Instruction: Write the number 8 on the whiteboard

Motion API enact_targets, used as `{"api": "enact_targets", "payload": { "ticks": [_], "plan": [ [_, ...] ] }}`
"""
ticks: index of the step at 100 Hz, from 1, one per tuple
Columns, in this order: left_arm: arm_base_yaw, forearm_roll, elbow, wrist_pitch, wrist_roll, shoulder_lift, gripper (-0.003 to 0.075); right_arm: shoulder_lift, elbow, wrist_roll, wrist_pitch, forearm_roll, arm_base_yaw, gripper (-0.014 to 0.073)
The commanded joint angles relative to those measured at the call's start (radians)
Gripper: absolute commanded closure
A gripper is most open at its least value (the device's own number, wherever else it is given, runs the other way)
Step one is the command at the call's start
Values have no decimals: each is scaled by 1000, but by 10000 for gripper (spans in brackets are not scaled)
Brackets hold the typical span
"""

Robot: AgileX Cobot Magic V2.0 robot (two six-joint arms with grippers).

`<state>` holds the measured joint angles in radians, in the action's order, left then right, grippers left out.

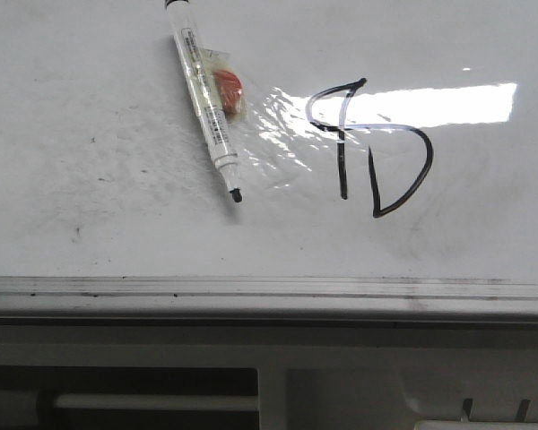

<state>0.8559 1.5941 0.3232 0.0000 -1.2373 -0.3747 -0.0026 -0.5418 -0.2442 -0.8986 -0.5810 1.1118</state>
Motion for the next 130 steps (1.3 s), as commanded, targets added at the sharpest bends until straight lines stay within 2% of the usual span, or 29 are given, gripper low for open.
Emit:
{"api": "enact_targets", "payload": {
  "ticks": [1,10,16,21,28,34,35,39,48,54,67,81,130],
  "plan": [
    [1,8,16,17,-4,-5,741,15,-17,-5,64,-33,-8,637],
    [-12,-106,8,-7,-4,9,741,15,-17,-5,64,-33,-8,637],
    [-34,-298,-9,8,13,26,741,15,-17,-5,64,-33,-8,637],
    [-69,-495,-30,34,110,38,741,15,-17,-5,64,-33,-8,637],
    [-147,-801,-71,34,399,61,741,15,-17,-5,64,-33,-8,637],
    [-249,-1089,-115,39,722,94,741,15,-17,-5,64,-33,-8,637],
    [-249,-1120,-120,39,722,98,741,15,-17,-5,63,-33,-8,637],
    [-310,-1285,-152,41,896,128,741,15,-17,-5,63,-33,-8,637],
    [-434,-1526,-226,41,1189,208,741,15,-17,-5,63,-33,-8,637],
    [-497,-1569,-272,41,1279,261,741,15,-17,-5,63,-33,-8,637],
    [-582,-1524,-356,58,1291,367,741,15,-17,-5,63,-33,-8,637],
    [-609,-1528,-356,304,1290,405,741,15,-17,-5,63,-33,-8,637],
    [-610,-1506,-356,310,1310,405,741,15,-17,-5,63,-33,-8,637]
  ]
}}
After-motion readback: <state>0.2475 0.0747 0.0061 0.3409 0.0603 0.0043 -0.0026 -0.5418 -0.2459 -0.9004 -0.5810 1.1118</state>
